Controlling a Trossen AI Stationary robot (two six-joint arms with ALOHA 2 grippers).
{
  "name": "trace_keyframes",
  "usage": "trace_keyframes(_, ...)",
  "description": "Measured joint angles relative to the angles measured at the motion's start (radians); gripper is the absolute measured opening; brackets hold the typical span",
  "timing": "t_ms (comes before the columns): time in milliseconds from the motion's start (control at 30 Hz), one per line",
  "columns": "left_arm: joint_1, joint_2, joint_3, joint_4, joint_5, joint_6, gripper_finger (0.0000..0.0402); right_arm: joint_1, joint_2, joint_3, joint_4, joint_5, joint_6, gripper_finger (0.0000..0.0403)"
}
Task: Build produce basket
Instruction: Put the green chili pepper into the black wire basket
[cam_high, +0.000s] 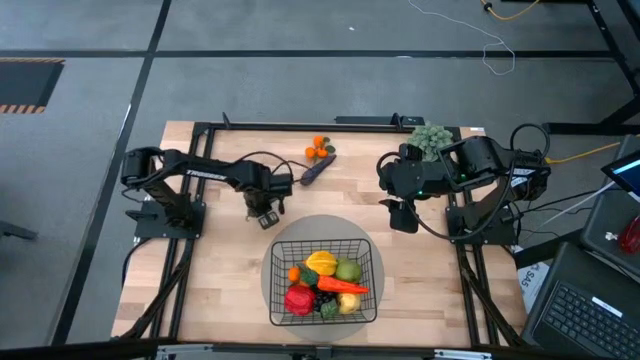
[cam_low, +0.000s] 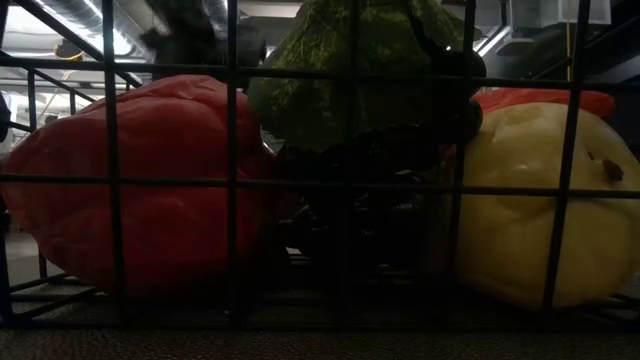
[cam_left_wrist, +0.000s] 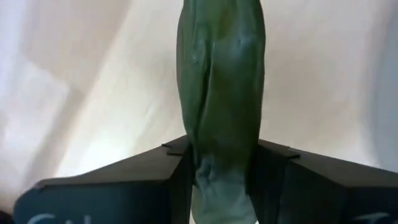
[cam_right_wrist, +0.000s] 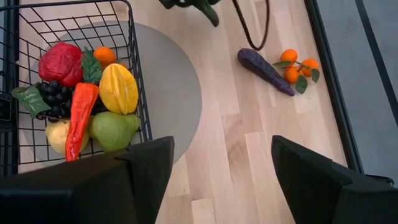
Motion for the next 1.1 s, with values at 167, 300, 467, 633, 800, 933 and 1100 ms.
trace_keyframes(167,0.001,-0.005,0.173,-0.189,-0.146,0.030,0.0081,0.000,0.000,0.000,0.000,0.000,0.003,0.0255)
trace_keyframes(300,-0.001,-0.006,0.311,-0.296,-0.259,0.030,0.0081,0.000,0.000,0.000,0.000,0.000,0.003,0.0255)
trace_keyframes(467,-0.022,-0.006,0.452,-0.320,-0.309,0.032,0.0081,0.000,0.000,0.000,0.000,0.000,0.002,0.0255)
trace_keyframes(633,-0.080,-0.008,0.569,-0.300,-0.307,0.076,0.0081,0.000,0.000,0.000,0.000,0.000,0.001,0.0255)
trace_keyframes(800,-0.158,-0.008,0.637,-0.158,-0.287,0.113,0.0081,0.000,0.000,0.000,0.000,0.000,-0.005,0.0255)
trace_keyframes(933,-0.227,-0.009,0.640,-0.004,-0.226,0.184,0.0081,0.000,0.000,0.000,0.000,0.000,-0.026,0.0255)
trace_keyframes(1100,-0.325,-0.007,0.640,0.071,-0.215,0.183,0.0081,0.000,0.000,0.000,0.000,-0.001,-0.027,0.0255)
